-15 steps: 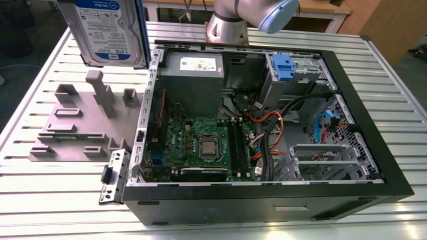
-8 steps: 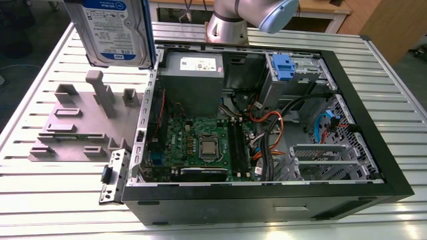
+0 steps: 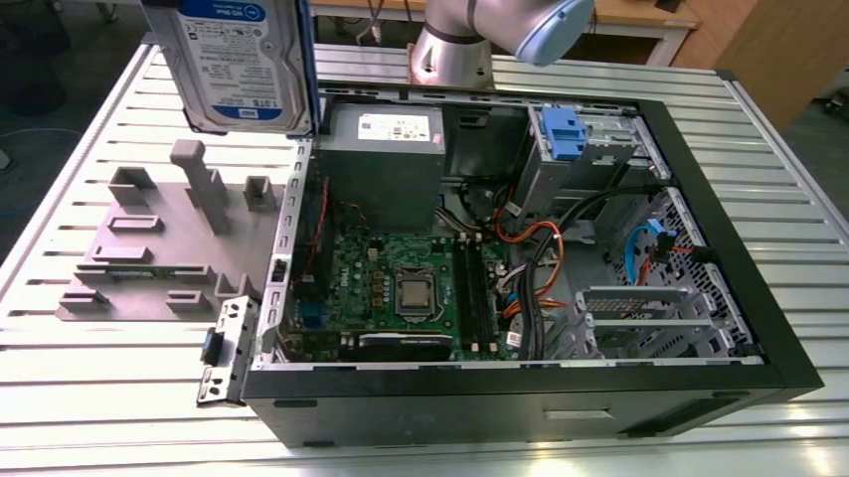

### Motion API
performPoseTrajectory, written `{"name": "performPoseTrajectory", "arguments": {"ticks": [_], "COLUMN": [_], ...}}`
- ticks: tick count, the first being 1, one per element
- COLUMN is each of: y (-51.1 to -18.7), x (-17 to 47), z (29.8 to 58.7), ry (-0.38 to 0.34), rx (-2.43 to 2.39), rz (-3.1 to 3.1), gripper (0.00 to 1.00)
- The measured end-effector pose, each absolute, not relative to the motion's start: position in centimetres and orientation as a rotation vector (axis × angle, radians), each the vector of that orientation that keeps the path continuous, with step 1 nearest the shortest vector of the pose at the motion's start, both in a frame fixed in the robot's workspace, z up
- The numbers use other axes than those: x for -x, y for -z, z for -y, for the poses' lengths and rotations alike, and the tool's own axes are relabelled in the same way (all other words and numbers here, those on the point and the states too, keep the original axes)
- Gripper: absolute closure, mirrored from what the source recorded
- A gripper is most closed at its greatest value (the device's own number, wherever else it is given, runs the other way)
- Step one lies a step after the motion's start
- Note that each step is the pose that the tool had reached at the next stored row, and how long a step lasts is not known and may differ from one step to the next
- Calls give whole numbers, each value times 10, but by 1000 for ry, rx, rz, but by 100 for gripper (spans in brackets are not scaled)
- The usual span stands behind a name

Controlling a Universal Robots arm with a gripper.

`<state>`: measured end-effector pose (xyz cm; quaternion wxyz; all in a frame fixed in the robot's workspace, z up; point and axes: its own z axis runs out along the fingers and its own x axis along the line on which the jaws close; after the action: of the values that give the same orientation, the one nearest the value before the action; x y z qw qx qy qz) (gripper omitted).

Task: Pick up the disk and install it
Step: 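Pick up the disk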

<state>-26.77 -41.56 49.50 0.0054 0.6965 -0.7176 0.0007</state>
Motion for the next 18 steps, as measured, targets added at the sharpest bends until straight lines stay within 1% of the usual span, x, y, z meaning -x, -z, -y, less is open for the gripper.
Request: {"name": "performPoseTrajectory", "arguments": {"ticks": [18], "y": [-495], "x": [241], "z": [416], "ry": [-2], "rx": [-2181], "rz": [2246], "gripper": [64]}}
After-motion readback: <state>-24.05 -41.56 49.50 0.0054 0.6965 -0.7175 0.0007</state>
